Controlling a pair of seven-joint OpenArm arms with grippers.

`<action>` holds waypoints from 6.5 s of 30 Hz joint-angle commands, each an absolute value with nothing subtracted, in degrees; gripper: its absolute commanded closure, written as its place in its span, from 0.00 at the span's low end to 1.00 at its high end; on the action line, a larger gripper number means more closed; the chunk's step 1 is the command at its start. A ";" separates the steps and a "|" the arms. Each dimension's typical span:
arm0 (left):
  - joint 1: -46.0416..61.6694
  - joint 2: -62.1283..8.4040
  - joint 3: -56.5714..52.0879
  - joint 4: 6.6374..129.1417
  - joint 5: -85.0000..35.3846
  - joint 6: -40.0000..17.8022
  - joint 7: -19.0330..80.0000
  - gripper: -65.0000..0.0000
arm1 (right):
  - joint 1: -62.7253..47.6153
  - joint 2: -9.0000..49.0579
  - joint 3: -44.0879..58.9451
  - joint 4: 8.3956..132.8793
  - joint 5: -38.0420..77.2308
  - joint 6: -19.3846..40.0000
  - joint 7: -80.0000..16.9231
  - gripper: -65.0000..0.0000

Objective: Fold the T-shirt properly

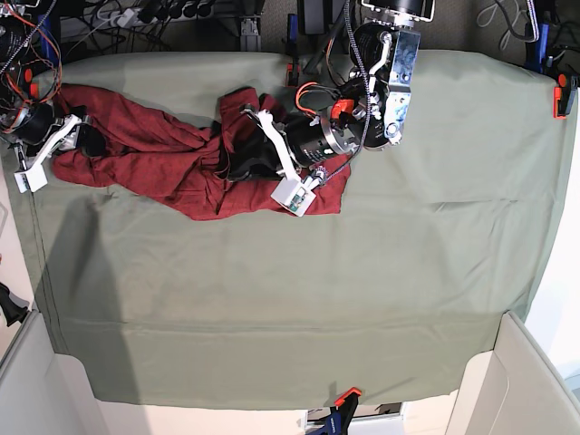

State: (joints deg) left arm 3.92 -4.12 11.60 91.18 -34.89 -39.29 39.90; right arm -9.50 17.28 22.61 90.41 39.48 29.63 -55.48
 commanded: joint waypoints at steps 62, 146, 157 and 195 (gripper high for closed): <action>3.03 -14.85 4.25 96.82 -48.25 -40.00 45.95 1.00 | -8.95 17.10 25.58 103.85 32.58 31.33 -51.66 1.00; 6.98 -28.75 4.25 99.44 -65.17 -40.00 56.40 1.00 | -13.30 2.81 8.21 116.18 14.59 27.51 -42.87 1.00; 7.01 -28.75 2.83 99.77 -65.19 -40.00 56.51 1.00 | -9.87 -2.59 -10.68 109.93 14.31 28.56 -42.94 1.00; 4.99 -20.03 37.04 106.94 -16.60 -39.66 40.93 1.00 | 18.59 2.15 7.75 80.75 10.83 26.44 -40.05 1.00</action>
